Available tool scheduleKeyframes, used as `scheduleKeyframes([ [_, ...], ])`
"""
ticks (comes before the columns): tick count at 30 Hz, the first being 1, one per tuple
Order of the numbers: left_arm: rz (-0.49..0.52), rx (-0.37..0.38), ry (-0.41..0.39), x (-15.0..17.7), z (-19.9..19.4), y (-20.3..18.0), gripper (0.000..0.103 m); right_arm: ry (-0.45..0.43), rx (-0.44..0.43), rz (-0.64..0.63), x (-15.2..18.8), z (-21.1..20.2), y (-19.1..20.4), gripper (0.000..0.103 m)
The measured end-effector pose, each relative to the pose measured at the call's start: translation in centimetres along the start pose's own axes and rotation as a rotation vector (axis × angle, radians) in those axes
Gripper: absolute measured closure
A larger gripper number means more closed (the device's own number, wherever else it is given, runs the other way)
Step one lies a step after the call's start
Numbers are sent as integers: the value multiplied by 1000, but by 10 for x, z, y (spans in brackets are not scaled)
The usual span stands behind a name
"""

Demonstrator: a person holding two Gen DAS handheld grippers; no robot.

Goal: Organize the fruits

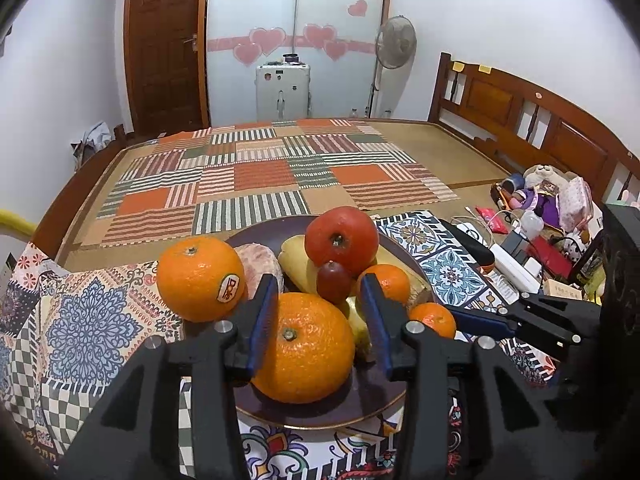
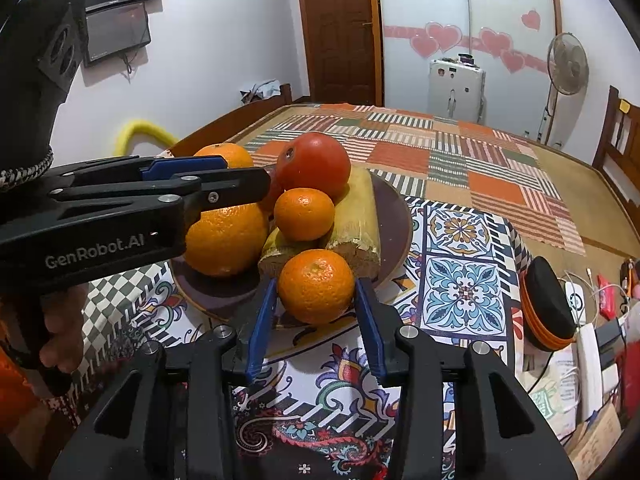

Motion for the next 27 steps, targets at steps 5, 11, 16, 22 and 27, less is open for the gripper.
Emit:
scheduleKeyframes([
  [5, -3, -6, -30, -1, -20, 3, 60, -32, 14, 8, -6, -11, -1, 62],
  [11, 9, -36, -105, -8, -64, 0, 60, -104, 13, 25, -24, -47, 4, 62],
  [16, 14, -58, -203, -13, -124, -8, 60, -186, 26, 29, -37, -90, 11, 61],
  [22, 8, -70, -333, -16, -204, -23, 60, -338, 48, 40, -49, -170, 27, 61],
  [27, 25, -89, -412, -11, -261, -38, 60, -453, 78, 37, -54, -223, 42, 56],
])
Point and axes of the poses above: each gripper's, at about its wrist camera, not at the fingertips, and z roughly the way its jaws point, y to its left, x to its underside, the point moved 9 cm from there along z, roughly the way its jaws point, and after that the axes turned 6 degrees about x, right-handed, at the moved point
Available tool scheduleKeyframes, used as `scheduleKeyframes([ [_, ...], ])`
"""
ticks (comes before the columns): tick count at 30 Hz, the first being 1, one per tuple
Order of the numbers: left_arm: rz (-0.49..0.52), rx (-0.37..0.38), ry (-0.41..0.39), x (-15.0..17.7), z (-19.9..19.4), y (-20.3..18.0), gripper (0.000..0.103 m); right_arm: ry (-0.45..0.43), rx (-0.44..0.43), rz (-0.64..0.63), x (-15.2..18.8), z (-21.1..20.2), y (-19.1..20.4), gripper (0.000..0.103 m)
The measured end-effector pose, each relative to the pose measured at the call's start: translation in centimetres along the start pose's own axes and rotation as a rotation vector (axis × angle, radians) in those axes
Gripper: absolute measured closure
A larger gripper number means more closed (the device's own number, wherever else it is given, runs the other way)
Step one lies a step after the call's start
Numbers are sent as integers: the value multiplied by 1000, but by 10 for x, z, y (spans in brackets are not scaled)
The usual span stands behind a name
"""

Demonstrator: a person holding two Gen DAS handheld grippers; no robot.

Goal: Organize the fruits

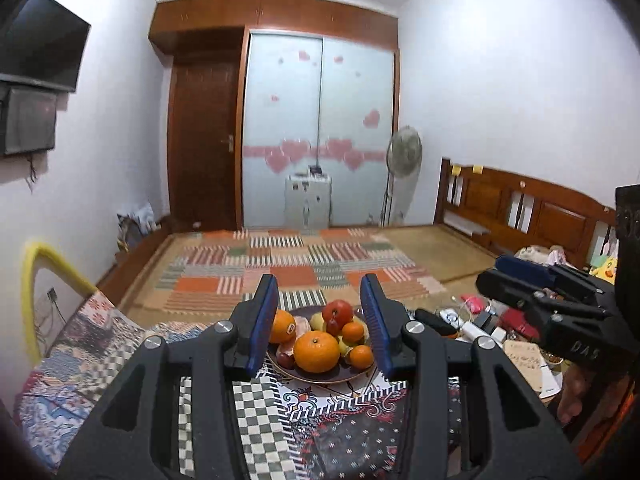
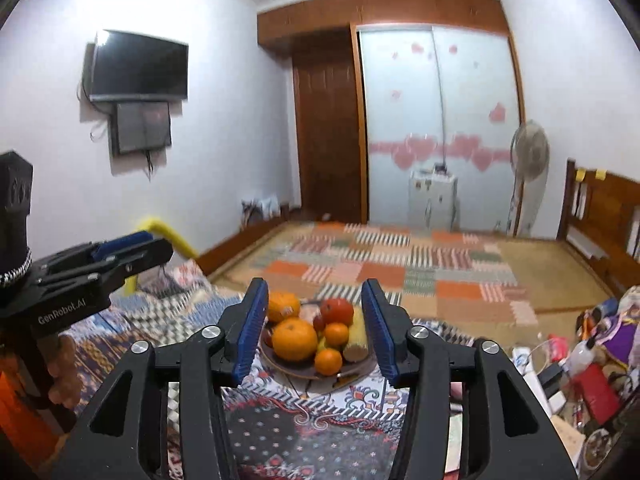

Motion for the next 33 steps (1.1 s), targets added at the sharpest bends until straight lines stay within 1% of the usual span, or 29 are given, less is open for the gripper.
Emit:
scheduleKeyframes([
  [2, 7, -8, -33, -6, -22, -4, 60, -43, 6, -2, -8, -18, 6, 54],
  [4, 14, -18, -63, -9, -42, -7, 55, -76, 7, -4, -14, -33, 12, 52],
  [6, 24, -24, -88, -11, -58, -11, 46, -103, 11, -4, -17, -42, 16, 48],
  [7, 28, -29, -97, -11, -64, -11, 45, -118, 15, -6, -19, -48, 19, 44],
  [9, 40, -38, -107, -10, -74, -13, 38, -134, 21, -8, -19, -53, 22, 43],
  [11, 49, -43, -112, -9, -83, -16, 35, -141, 20, -5, -19, -56, 25, 42],
  [12, 54, -43, -114, -10, -84, -16, 33, -142, 20, -2, -18, -57, 26, 37],
  [13, 57, -45, -115, -10, -87, -17, 33, -146, 24, 3, -17, -57, 27, 29],
  [15, 61, -53, -119, -10, -91, -19, 28, -154, 33, 9, -16, -59, 27, 24],
  [17, 62, -56, -123, -10, -93, -20, 22, -152, 33, 10, -13, -63, 28, 23],
  [24, 74, -66, -131, -6, -102, -23, 11, -156, 51, 9, -8, -70, 25, 14],
  [25, 74, -67, -131, -5, -103, -24, 10, -158, 53, 12, -8, -71, 25, 8],
  [27, 74, -68, -133, -3, -104, -23, 7, -168, 58, 18, -6, -77, 24, 2],
  [33, 68, -64, -127, 1, -103, -25, 4, -169, 64, 21, -4, -79, 22, 0],
])
Point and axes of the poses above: each gripper's, at about its wrist camera, not at the fingertips, and z roughly the way its jaws point, y to its left, x to its underside, the point moved 9 cm from there along z, roughly the way its jaws point, and after that the axes turned 6 degrees about x, right-handed, at the moved point
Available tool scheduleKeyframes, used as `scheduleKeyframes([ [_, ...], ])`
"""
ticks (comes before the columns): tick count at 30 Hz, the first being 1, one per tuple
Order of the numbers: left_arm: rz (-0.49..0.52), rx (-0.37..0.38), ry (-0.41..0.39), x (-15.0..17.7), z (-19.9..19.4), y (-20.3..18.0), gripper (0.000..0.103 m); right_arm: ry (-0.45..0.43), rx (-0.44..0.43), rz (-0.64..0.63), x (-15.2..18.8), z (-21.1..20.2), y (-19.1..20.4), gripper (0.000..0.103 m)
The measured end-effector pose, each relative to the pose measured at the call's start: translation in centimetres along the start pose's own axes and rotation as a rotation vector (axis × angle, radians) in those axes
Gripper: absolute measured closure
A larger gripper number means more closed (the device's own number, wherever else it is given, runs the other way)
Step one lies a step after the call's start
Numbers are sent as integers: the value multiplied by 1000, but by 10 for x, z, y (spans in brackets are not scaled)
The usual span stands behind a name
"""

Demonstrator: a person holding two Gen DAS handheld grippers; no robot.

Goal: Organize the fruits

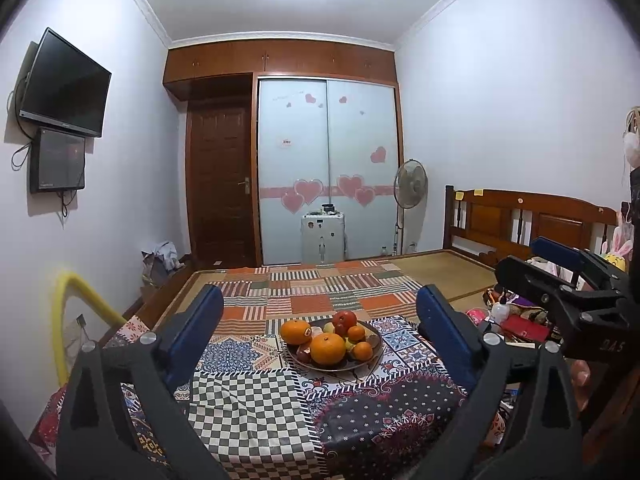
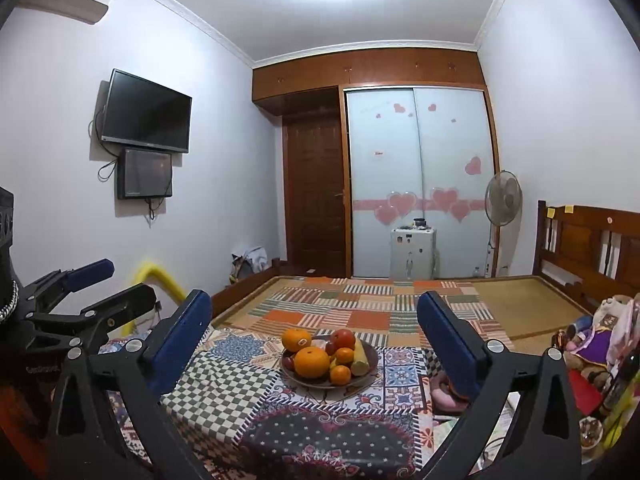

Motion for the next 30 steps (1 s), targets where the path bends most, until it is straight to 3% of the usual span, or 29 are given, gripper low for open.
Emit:
scheduleKeyframes([
  [30, -15, 6, 0, 2, 2, 4, 0, 11, 2, -2, 2, 1, 2, 0],
])
Point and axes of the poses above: each gripper's, at about its wrist camera, not at the fingertips, and z roughly the way its jaws point, y to its left, x to its underside, the point moved 9 cm from there along z, roughly the way its jaws point, and after that the axes turned 6 degrees about x, right-handed, at the moved point
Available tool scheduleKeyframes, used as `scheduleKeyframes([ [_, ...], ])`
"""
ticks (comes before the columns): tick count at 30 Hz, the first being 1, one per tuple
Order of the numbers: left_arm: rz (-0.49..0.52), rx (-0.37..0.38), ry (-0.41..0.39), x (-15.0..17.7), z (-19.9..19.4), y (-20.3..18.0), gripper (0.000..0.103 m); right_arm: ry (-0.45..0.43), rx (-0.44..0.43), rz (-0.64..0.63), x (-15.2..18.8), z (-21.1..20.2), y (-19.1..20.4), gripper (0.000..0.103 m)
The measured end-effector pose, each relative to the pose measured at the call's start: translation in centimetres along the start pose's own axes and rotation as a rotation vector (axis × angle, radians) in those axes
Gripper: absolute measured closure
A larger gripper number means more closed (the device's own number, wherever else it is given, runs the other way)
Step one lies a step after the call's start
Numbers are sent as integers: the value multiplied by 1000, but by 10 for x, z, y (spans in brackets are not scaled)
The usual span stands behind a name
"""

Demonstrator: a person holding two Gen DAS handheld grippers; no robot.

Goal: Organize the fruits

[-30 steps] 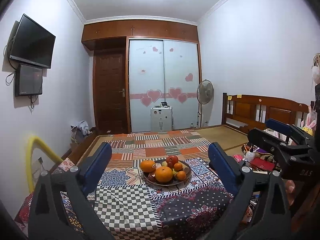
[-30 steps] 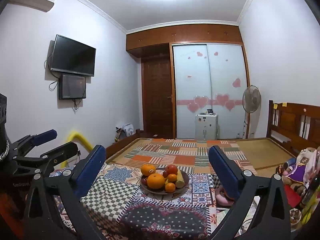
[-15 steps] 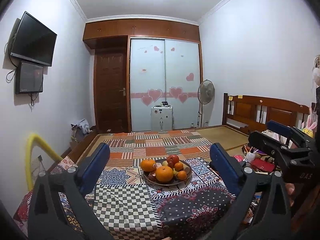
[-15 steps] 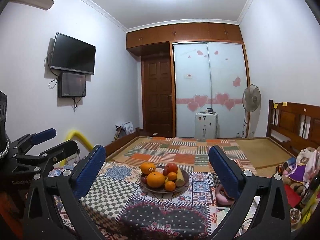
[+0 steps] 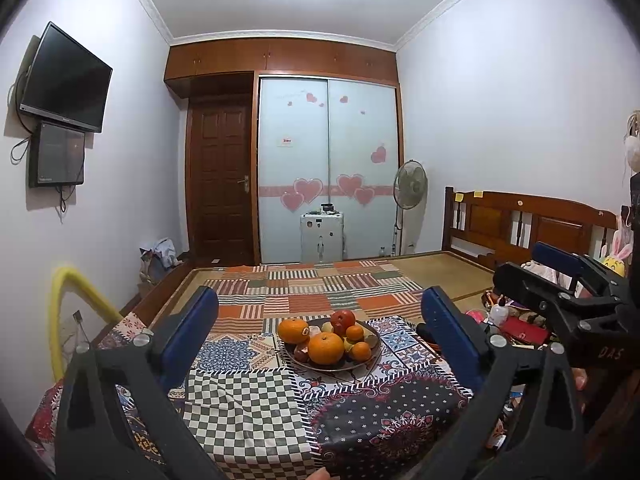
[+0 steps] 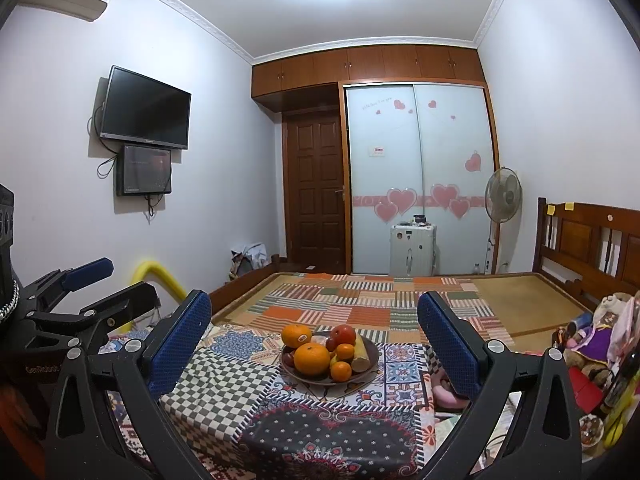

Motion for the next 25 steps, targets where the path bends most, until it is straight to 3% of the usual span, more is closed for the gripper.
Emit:
scheduleKeyframes([
  [25, -13, 28, 18, 6, 2, -2, 0, 3, 8, 3, 0, -1, -4, 0],
])
Point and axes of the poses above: each gripper's, at about its wrist camera, not at the fingertips, and z roughly the way its jaws point, y to its left, x to its underside, the point moved 9 cm from there along z, roughly the way its jaws point, and after that the axes turned 6 degrees about x, right-handed, at the moved point
